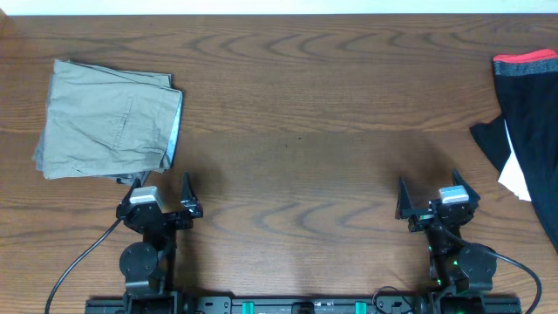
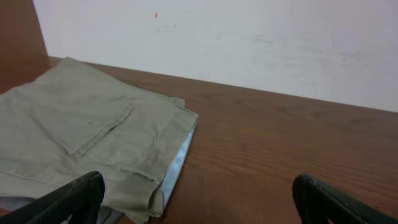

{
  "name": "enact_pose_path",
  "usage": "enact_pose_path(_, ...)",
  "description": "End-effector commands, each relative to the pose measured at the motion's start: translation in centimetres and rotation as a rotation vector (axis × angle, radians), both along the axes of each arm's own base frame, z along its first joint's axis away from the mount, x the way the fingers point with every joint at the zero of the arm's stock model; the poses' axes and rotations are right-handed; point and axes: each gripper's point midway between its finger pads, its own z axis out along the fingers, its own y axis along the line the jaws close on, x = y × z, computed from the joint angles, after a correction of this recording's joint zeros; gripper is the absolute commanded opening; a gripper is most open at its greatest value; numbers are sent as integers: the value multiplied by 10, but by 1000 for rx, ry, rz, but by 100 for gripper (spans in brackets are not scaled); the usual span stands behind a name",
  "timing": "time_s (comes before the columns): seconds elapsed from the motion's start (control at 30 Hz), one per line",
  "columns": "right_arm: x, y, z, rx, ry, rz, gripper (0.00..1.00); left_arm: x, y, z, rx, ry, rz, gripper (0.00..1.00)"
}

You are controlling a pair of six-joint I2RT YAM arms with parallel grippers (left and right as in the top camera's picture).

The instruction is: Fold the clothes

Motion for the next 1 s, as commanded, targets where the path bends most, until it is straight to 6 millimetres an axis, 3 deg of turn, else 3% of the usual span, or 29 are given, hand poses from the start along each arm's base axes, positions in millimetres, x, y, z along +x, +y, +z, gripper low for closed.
enact_pose_path(0.0, -1, 5, -2, -12, 4, 26, 99, -1, 4, -17, -6, 56, 21, 98)
enact_pose_path(0.47, 0, 3, 2, -24, -14, 14, 99, -1, 4, -17, -6, 56, 21, 98)
enact_pose_path(0.57, -3, 21, 18, 51, -68, 120, 99, -1, 4, -17, -6, 56, 21, 98)
enact_pose_path(0.7, -19, 60, 41, 130, -134, 365, 99, -1, 4, -17, -6, 56, 21, 98)
enact_pose_path(0.97, -24, 65, 56, 143, -188, 405, 99, -1, 4, -17, -6, 56, 21, 98)
